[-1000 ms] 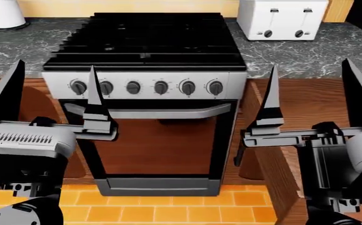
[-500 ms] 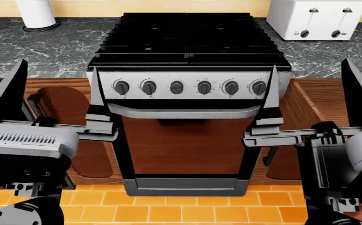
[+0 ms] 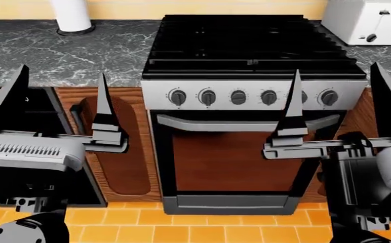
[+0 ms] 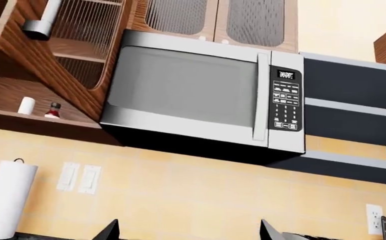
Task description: Pick and place the shaker into the drawer. Then close the cabinet.
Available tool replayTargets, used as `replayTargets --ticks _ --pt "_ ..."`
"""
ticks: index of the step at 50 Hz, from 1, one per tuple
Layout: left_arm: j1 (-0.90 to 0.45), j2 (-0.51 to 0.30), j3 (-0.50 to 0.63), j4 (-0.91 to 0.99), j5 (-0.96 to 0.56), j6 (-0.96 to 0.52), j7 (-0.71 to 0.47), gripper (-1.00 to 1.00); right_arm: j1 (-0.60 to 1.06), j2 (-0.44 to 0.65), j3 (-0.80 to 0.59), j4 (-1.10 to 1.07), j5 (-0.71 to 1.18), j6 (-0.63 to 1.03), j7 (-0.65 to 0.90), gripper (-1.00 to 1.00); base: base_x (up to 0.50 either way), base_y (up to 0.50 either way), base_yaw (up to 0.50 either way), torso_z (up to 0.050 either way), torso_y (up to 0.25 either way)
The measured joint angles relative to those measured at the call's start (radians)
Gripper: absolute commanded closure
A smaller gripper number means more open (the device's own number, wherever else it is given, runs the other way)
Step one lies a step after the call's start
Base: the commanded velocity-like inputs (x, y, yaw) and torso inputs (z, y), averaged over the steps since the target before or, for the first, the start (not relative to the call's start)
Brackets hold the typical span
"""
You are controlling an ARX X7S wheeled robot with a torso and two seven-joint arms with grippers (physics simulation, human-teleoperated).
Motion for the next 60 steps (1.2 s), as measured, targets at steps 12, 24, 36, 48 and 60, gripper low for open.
replayTargets --ticks 12,24,36,48,60 --pt "0.0 -0.003 0.004 -0.002 0.0 0.002 -0.006 -1.0 -0.008 0.004 0.002 0.005 0.009 -0.021 0.005 -1.0 0.26 0.5 0.0 0.0 0.0" --pt "0.0 -0.007 0.006 -0.006 -0.003 0.006 -0.01 -1.0 -0.008 0.009 0.001 0.004 0.015 -0.028 0.011 -1.0 0.37 0.42 0.0 0.0 0.0" --pt "-0.093 -0.01 -0.004 0.013 -0.032 -0.06 -0.014 -1.0 0.089 0.042 -0.008 -0.037 0.037 0.064 0.024 -1.0 0.4 0.39 0.0 0.0 0.0" --pt "-0.221 -0.025 -0.034 0.048 -0.083 -0.161 -0.014 -1.0 0.293 0.214 -0.056 -0.055 0.267 0.159 0.225 -1.0 0.41 0.39 0.0 0.0 0.0" --pt "-0.265 -0.031 -0.049 0.067 -0.113 -0.204 -0.017 -1.0 0.369 0.314 -0.091 -0.054 0.404 0.161 0.351 -1.0 0.41 0.37 0.0 0.0 0.001"
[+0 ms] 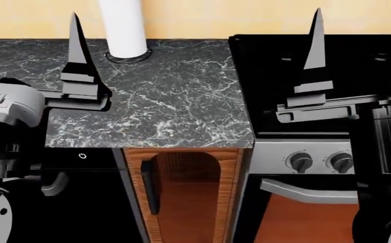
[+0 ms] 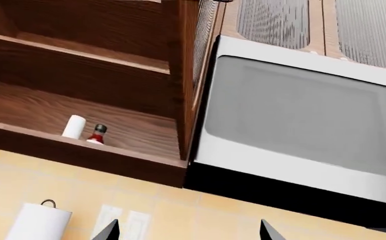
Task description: Pick and place the shaker into the drawer. Then close the cabinet.
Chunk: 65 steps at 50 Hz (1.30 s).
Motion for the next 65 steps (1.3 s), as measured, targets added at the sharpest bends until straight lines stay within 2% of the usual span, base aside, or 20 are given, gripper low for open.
replayTargets --ticks 38,51,65 --pt "-0.058 -0.021 0.003 0.019 -0.023 -0.047 -0.016 -1.0 0.078 0.098 -0.058 0.006 0.124 -0.035 0.121 -1.0 0.33 0.23 0.0 0.0 0.001" --pt "-0.236 -0.023 -0.032 -0.012 -0.101 -0.173 -0.015 -1.0 0.291 0.116 -0.016 0.045 0.341 0.086 0.165 -1.0 0.0 0.0 0.0 0.0 0.001" --pt "-0.524 -0.013 -0.016 -0.196 -0.155 -0.263 0.022 -1.0 0.597 0.112 -0.005 0.198 0.512 0.195 0.127 -1.0 0.0 0.0 0.0 0.0 0.0"
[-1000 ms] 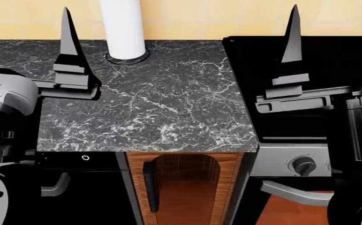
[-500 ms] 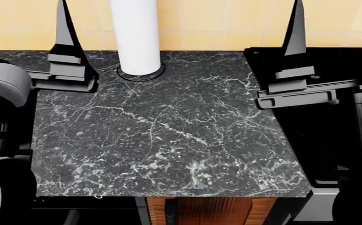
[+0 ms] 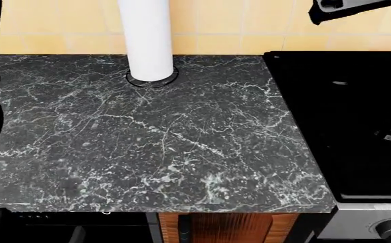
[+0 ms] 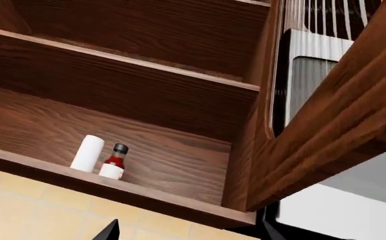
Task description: Pick and place the shaker into the drawer. Then close the cabinet.
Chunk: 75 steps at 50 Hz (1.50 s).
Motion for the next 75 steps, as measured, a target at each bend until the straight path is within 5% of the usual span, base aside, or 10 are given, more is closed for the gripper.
replayTargets --ticks 17,57,75 --pt "-0.148 -0.001 0.023 -0.147 -0.003 -0.003 0.031 -1.0 0.134 -0.008 -0.04 0.108 0.001 0.022 -0.059 -1.0 0.0 0.08 0.0 0.0 0.0" --pt "-0.194 -0.021 0.032 -0.179 -0.007 -0.007 0.031 -1.0 0.184 -0.009 -0.063 0.138 -0.002 0.019 -0.074 -1.0 0.0 0.37 0.0 0.0 0.0" --pt "-0.189 -0.029 0.03 -0.183 -0.009 0.003 0.03 -1.0 0.182 -0.008 -0.072 0.139 -0.01 0.011 -0.075 -1.0 0.05 0.05 0.0 0.0 0.0"
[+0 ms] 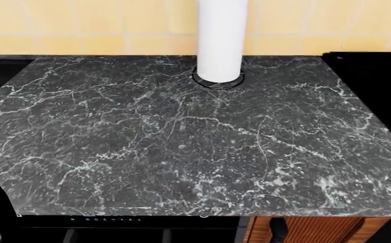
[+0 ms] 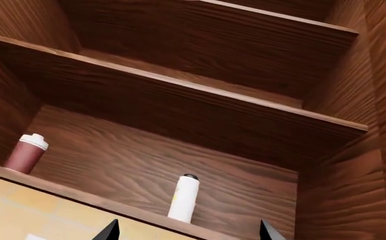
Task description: Pick and place the shaker into the drawer. Then close the cabinet.
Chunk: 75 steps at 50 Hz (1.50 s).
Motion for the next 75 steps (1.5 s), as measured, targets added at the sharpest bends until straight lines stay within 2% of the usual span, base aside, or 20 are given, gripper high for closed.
replayTargets --ticks 21,36,75 --pt "-0.001 -0.003 0.001 -0.004 -0.005 0.006 -0.003 -1.0 0.014 0.0 -0.013 0.003 -0.003 0.002 0.001 -1.0 0.29 0.0 0.0 0.0 0.0" --pt "-0.008 -0.007 0.003 -0.006 -0.008 0.005 -0.006 -1.0 0.033 -0.002 -0.02 0.006 0.006 0.013 0.005 -1.0 0.04 0.0 0.0 0.0 0.0" --pt "-0.011 -0.017 0.004 -0.009 -0.017 0.01 -0.013 -1.0 0.045 0.001 -0.024 0.006 0.018 0.008 0.009 -1.0 0.18 0.0 0.0 0.0 0.001"
